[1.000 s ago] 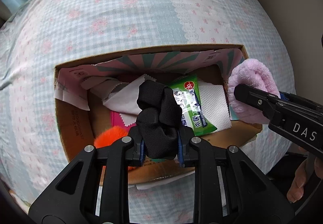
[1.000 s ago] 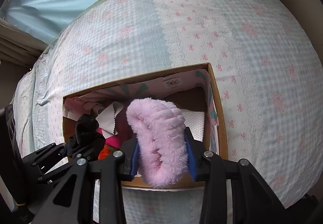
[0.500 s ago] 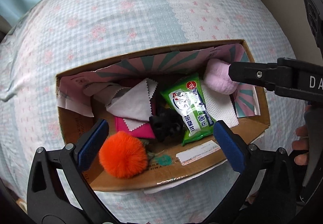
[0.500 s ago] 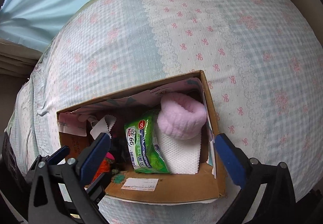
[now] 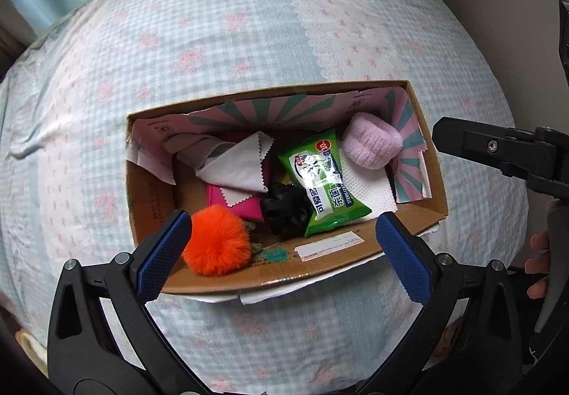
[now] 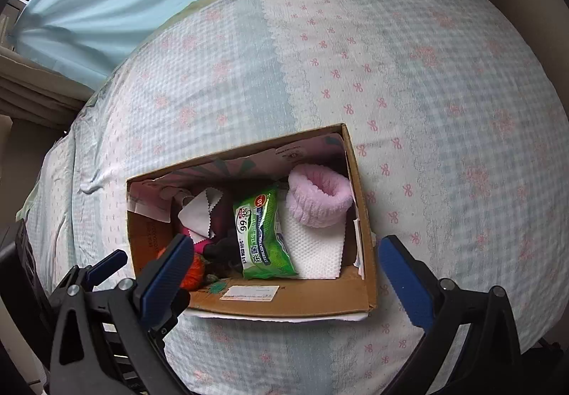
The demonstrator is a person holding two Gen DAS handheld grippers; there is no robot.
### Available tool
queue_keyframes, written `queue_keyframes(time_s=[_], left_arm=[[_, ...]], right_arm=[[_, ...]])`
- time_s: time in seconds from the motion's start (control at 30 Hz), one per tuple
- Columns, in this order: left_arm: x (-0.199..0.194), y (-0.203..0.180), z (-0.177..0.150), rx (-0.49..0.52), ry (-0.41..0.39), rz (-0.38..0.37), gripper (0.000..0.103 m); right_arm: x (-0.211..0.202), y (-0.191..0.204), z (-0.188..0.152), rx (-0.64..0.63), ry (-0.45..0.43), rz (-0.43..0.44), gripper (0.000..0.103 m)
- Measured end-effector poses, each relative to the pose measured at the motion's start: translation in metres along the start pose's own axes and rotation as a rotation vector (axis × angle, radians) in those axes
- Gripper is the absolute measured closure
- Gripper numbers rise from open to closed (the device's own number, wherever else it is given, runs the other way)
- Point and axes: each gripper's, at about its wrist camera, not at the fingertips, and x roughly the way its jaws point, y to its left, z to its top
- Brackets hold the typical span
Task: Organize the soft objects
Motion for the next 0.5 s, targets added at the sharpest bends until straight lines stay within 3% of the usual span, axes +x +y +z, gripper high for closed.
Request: queue_keyframes(time_s=[0.2, 0.5], left_arm=[[-0.096, -0.016, 0.000, -0.064, -0.127, 0.034, 0.000], [-0.260, -0.045, -0.015, -0.119, -0.461, 0.072, 0.000]], right_arm=[[-0.089, 0.009, -0.004, -0.134, -0.090, 0.009, 0.000], [-0.256, 0.015, -0.037, -0.295, -0.375, -0.086, 0.000]])
